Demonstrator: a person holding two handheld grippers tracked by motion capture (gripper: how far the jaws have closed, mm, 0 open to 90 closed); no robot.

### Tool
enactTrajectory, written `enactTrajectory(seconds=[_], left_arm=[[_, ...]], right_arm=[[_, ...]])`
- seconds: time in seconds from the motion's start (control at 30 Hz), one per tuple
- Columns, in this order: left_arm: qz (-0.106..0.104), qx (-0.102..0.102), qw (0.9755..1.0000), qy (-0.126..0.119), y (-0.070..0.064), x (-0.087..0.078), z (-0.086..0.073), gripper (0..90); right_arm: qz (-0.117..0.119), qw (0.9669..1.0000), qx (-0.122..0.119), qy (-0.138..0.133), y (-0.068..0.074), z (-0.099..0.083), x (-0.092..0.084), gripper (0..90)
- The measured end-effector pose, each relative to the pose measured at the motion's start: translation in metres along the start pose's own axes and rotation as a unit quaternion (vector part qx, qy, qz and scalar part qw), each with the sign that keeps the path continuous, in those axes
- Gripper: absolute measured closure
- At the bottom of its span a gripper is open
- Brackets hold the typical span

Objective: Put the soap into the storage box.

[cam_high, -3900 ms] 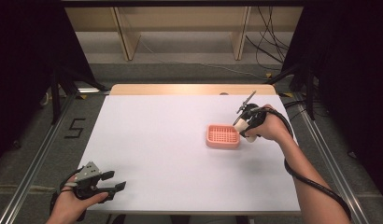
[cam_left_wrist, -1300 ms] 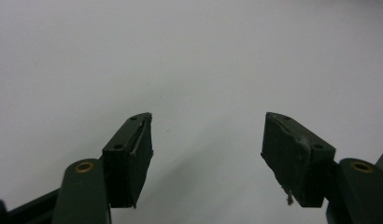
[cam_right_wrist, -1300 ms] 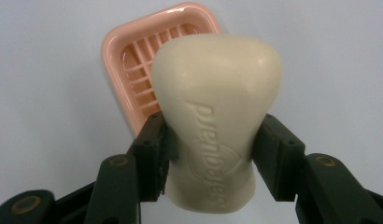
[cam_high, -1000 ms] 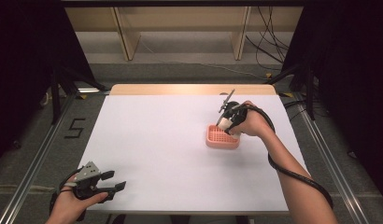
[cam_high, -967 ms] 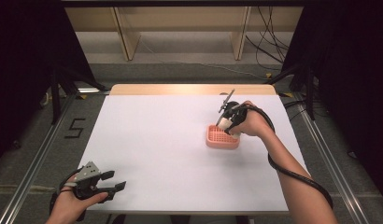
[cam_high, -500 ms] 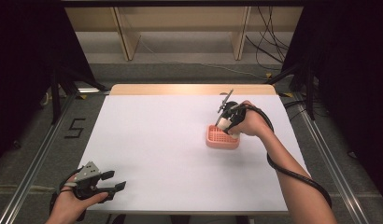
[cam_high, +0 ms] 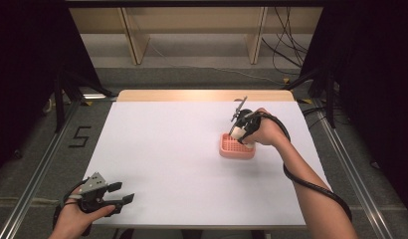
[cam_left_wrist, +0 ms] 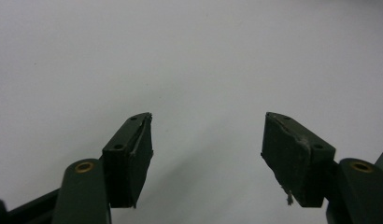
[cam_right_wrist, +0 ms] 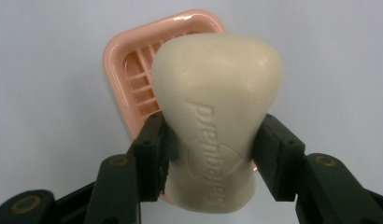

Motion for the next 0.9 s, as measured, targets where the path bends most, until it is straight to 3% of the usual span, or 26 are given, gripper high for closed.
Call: enactTrajectory(seconds=[0.17, 0.23, 0.37, 0.53, 0.63, 0.67, 0.73, 0.9], left_arm=[[0.0, -0.005, 1.0, -0.005, -0.0008, 0.0008, 0.0005, 33.0], [-0.002, 0.002, 1.0, 0.0, 0.0002, 0.0003, 0.0, 33.0], [0.0, -0.004, 1.0, -0.003, -0.0007, 0.0004, 0.0003, 33.0], [-0.001, -0.004, 1.0, -0.003, -0.0007, 0.0004, 0.0003, 33.0], [-0.001, -0.008, 1.0, -0.004, -0.0011, 0.0005, 0.0007, 33.0], [0.0, -0.005, 1.0, -0.001, -0.0005, 0.0001, 0.0003, 33.0], [0.0, 0.0, 1.0, 0.003, 0.0003, -0.0006, -0.0001, 33.0], [0.0, -0.004, 1.0, 0.0, -0.0004, 0.0, 0.0002, 33.0]], right_arm=[[-0.004, 0.9999, 0.01, 0.003, 0.001, -0.0003, 0.0007, 50.5], [-0.005, 1.0, 0.008, 0.004, 0.001, 0.0001, 0.0007, 50.4], [0.001, 1.0, -0.002, 0.003, 0.0008, 0.0011, 0.0019, 50.5], [-0.007, 1.0, 0.002, 0.0, 0.0008, 0.0021, 0.0031, 50.5], [0.002, 1.0, -0.001, 0.006, 0.0018, 0.0019, 0.0045, 50.4], [0.002, 0.9999, 0.008, 0.007, 0.0024, 0.0016, 0.0047, 50.4], [0.0, 1.0, -0.007, 0.003, 0.0012, 0.0026, 0.0059, 50.4], [-0.004, 1.0, 0.0, 0.004, 0.0017, 0.0027, 0.0069, 50.4]])
Point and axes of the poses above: each handheld gripper's, and its own axes: x roughly forward along the jaws, z roughly out of its top, y roughly to its left, the point moved 7 cm from there along x, roughly forward along the jaws, and after that the axes turned 1 degree about -x, right-handed, at the moved point
